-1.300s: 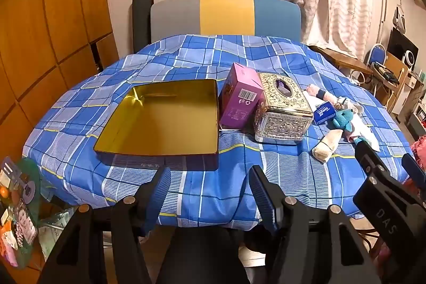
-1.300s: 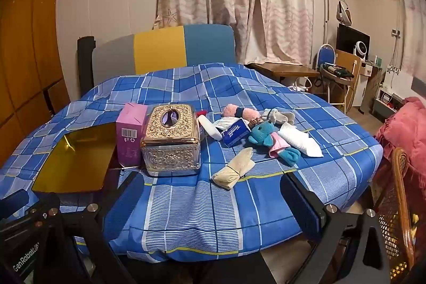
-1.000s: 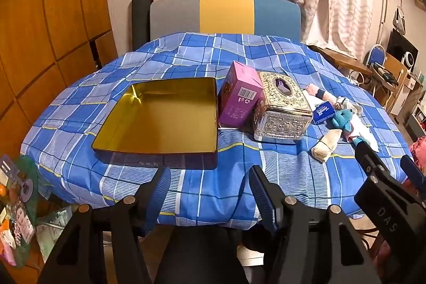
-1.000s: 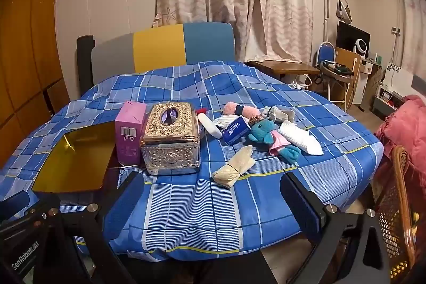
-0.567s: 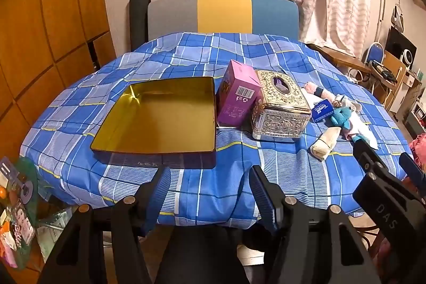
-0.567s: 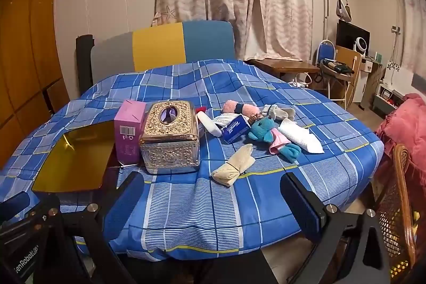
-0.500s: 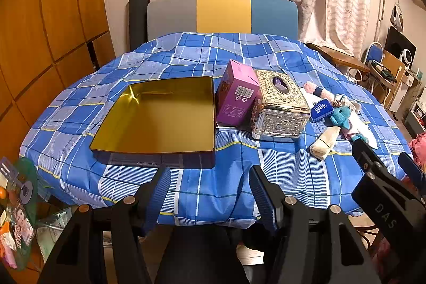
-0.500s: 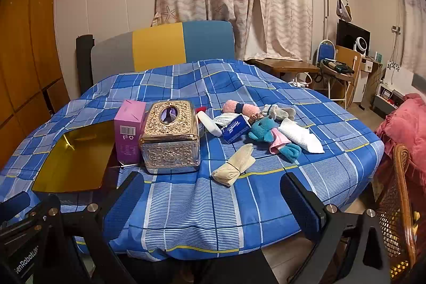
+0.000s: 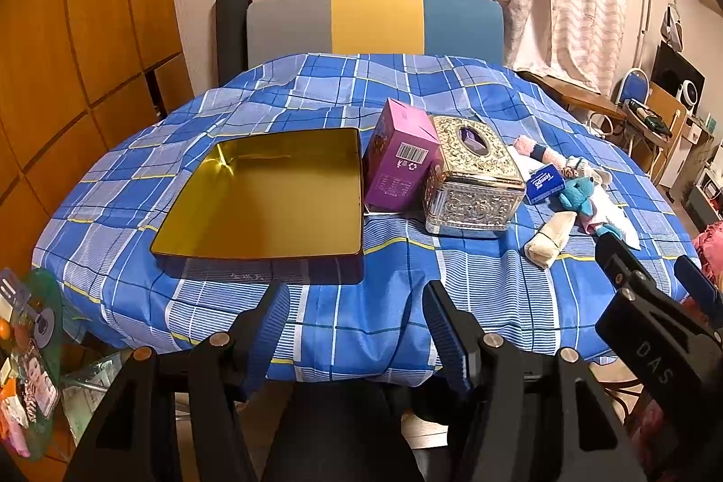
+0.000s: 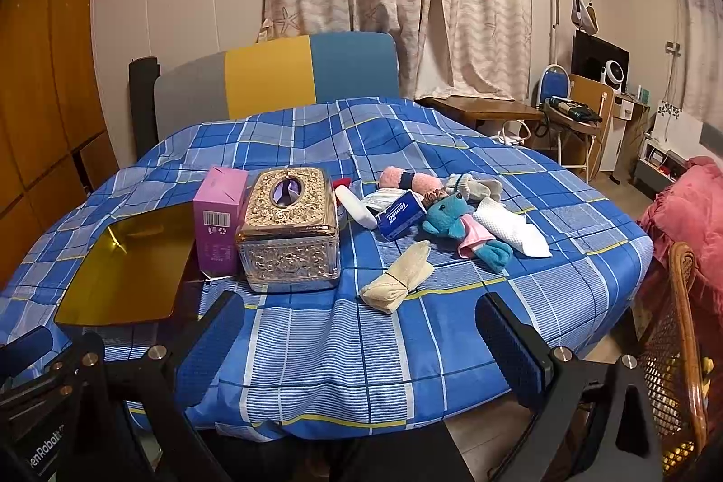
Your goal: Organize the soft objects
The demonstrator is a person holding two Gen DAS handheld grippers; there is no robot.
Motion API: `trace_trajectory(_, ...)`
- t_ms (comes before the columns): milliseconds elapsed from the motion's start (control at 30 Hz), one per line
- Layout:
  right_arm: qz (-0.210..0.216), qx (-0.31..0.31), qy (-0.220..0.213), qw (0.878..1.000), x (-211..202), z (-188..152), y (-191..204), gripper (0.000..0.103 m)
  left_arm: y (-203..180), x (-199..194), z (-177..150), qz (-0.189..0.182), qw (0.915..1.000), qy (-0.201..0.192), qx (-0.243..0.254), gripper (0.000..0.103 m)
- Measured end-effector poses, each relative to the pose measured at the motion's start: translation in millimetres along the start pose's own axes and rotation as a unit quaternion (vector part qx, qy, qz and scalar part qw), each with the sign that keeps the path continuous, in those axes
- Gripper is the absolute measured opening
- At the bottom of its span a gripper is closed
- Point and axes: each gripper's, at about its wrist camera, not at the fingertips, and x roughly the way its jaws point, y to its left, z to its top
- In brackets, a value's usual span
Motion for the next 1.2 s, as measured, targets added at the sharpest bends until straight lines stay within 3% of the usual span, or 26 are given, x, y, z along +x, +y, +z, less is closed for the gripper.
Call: trace_trajectory(1200,-0.001,-0.001,0.012,1.0,5.6,-1.9,-0.4,0.103,-3.0,7.5,-3.7,-0.001,0.9999,0.014,0.008,0.062)
